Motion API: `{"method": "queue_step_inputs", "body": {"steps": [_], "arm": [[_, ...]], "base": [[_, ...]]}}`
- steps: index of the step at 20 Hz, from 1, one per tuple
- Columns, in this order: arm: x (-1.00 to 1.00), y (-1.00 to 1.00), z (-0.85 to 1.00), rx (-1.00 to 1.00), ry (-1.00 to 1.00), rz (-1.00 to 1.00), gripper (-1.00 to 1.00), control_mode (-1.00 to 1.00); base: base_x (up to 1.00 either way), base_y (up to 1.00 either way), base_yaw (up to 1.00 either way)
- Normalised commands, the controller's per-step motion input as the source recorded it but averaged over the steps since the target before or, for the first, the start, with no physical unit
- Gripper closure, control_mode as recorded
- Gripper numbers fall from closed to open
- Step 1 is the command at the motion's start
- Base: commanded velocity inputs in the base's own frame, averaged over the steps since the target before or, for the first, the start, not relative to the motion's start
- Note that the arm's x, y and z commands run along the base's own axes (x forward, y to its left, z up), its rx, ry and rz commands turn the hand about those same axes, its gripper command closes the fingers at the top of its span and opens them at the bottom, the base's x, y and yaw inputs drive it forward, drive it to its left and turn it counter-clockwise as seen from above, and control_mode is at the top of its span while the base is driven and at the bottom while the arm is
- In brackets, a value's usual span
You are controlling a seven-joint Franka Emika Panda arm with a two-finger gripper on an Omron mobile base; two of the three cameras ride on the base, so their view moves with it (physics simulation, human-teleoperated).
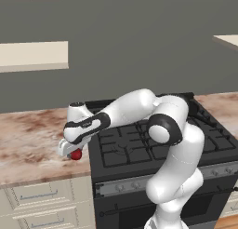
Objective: Place the pan on the rear right burner on the stove. Then place the tomato and the onion in the pan and turn on the rear right burner.
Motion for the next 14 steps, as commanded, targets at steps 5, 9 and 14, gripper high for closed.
{"method": "queue_step_inputs", "body": {"steps": [5,9,14], "arm": [[0.01,-0.42,0.15,0.0,0.0,0.0,1.0,-1.0],[0.0,-0.58,0.17,0.0,-0.01,0.0,1.0,-1.0],[0.1,-0.58,0.32,0.0,-0.06,0.0,1.0,-1.0]], "base": [[0.0,0.0,0.0],[0.0,0.0,0.0],[0.0,0.0,0.0]]}}
